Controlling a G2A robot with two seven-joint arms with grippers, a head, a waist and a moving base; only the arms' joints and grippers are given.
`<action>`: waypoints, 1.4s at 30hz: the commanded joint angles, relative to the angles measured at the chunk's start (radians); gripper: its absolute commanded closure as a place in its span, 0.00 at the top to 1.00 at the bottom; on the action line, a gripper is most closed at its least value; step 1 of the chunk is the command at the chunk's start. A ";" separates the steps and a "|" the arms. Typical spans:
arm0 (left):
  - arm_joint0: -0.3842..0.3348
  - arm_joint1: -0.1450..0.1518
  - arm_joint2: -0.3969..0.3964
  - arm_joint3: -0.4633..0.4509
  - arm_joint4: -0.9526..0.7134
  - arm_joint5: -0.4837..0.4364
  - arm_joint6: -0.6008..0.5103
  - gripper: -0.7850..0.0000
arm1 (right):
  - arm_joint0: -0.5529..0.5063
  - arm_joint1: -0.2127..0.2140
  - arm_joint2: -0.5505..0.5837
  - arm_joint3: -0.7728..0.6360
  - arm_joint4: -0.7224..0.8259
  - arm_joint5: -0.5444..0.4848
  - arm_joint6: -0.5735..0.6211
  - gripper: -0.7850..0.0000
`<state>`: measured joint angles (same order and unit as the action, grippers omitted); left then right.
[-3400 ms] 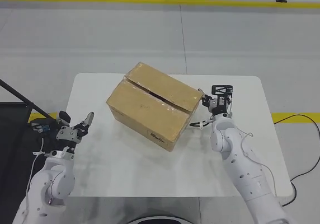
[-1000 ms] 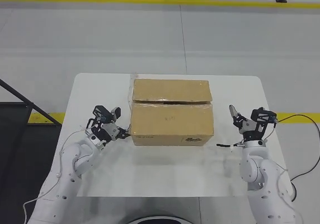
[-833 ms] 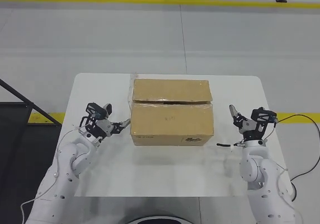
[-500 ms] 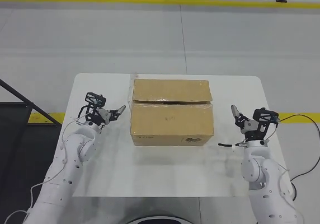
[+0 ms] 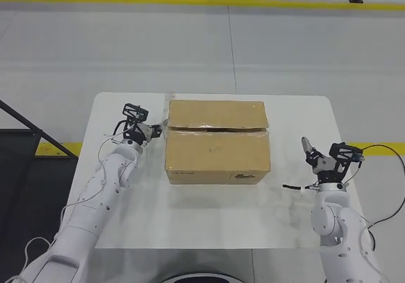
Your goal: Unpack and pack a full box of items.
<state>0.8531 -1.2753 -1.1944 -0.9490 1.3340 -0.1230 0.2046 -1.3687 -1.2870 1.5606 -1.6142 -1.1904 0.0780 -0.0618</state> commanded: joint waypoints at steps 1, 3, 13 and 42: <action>-0.004 -0.002 -0.002 0.008 -0.009 0.004 0.030 1.00 | 0.003 0.000 -0.001 -0.002 -0.003 0.001 0.004 1.00; -0.003 -0.003 -0.008 0.008 -0.013 0.007 0.053 1.00 | 0.009 -0.001 -0.004 -0.001 -0.006 -0.001 0.009 1.00; 0.083 0.014 -0.078 -0.109 -0.010 0.042 0.111 1.00 | 0.054 -0.004 -0.028 0.031 -0.011 -0.022 0.012 1.00; 0.565 0.041 -0.247 -0.512 0.053 0.257 0.088 1.00 | 0.159 -0.015 -0.097 0.115 -0.030 -0.060 0.013 1.00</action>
<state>1.4146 -1.2339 -1.4419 -1.4648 1.3879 0.1358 0.2941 -1.2108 -1.3021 1.4645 -1.5000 -1.2197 0.0181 -0.0483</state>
